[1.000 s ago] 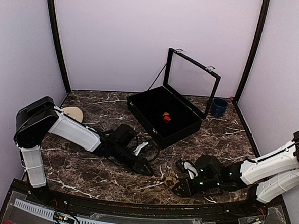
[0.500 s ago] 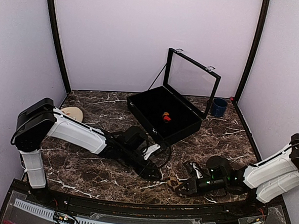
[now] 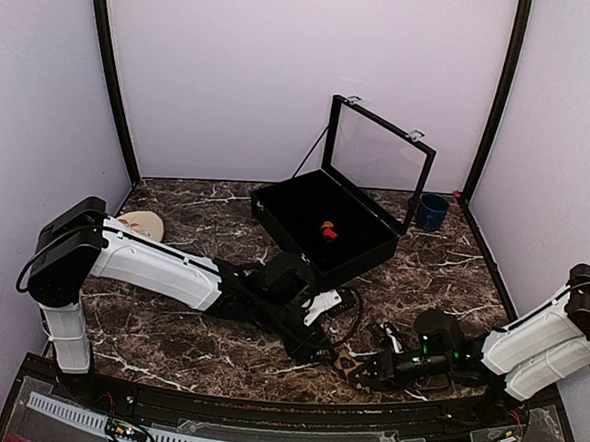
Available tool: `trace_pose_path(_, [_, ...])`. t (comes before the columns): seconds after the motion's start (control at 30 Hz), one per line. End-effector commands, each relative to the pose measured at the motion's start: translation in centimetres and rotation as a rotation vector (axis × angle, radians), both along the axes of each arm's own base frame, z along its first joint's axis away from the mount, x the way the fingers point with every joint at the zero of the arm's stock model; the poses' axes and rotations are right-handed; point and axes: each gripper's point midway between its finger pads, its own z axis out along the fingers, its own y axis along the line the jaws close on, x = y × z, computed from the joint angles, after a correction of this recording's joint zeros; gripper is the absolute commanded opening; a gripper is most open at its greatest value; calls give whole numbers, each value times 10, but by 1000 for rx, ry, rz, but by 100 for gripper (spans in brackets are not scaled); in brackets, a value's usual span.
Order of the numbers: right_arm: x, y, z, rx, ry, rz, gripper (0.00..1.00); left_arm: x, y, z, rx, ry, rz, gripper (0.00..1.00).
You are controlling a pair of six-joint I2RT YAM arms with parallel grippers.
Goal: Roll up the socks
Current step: Roll the sock at the center of the board, then pick up the sock from the center of the board.
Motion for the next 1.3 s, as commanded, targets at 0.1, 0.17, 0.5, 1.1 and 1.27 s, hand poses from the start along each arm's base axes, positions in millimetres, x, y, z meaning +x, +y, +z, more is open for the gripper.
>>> trace_pose_path(0.1, [-2, -2, -2, 22, 73, -15, 0, -11, 1, -18, 113, -281, -83, 48])
trace_pose_path(0.17, [-2, -1, -1, 27, 80, -14, 0, -14, 3, -23, 130, -383, -105, 48])
trace_pose_path(0.5, [-4, -1, -1, 32, 106, -7, 0, -7, 4, -28, 171, -788, -137, 47])
trace_pose_path(1.1, [-1, 6, 4, 64, 147, -8, 0, -40, -8, -39, 101, -970, -375, 47])
trace_pose_path(1.27, [-3, 9, 6, 79, 164, 3, 0, -36, -16, -36, 85, -1021, -351, 48])
